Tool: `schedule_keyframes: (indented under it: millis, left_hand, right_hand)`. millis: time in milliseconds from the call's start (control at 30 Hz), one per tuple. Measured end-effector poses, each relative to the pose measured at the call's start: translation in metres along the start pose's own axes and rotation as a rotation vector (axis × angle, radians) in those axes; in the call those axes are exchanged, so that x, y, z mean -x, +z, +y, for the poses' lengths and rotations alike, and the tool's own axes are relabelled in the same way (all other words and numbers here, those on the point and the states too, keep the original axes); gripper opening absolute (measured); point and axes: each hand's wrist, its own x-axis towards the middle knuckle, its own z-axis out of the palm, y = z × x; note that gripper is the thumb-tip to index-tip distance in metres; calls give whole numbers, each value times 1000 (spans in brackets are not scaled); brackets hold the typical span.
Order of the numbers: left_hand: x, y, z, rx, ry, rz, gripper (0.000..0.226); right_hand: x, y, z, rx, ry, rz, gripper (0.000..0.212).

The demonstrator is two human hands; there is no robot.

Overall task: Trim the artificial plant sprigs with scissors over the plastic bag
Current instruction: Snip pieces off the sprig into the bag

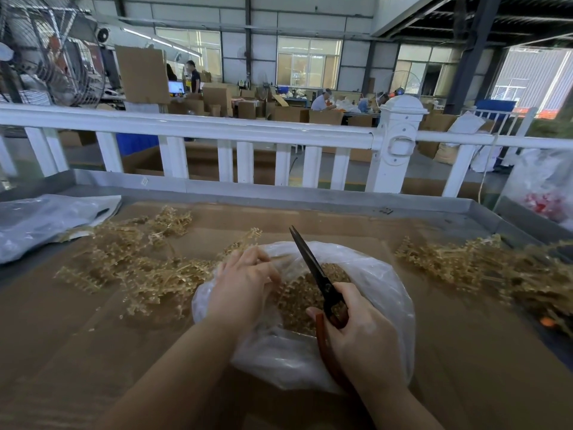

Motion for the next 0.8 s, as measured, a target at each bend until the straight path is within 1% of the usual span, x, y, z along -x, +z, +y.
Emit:
schedule_keyframes:
  millis: [133,233,433,500,600,733,800]
  left_hand:
    - [-5,-14,5,104,-40,65,6]
    - [-6,-20,8,170,-50,84,16]
    - [1,-16,12,265,-117,29,20]
    - [3,-11,11,262,-133,36,17]
    - [5,-3,11,263,-134,47,4]
    - [8,3,9,269,-134,128,13]
    - [9,3,9,247,-123,119,24]
  right_hand:
    - [1,0,2,-2,13,-11,33]
    - [2,0,2,-2,27,-3,34]
    - [1,-1,0,-19,38,16,35]
    - [1,0,0,-18,29,24,35]
    - [1,1,-1,-5,7,50,35]
    - [1,2,-1,10,-16,61,37]
    - [1,2,-1,14,-16,61,37]
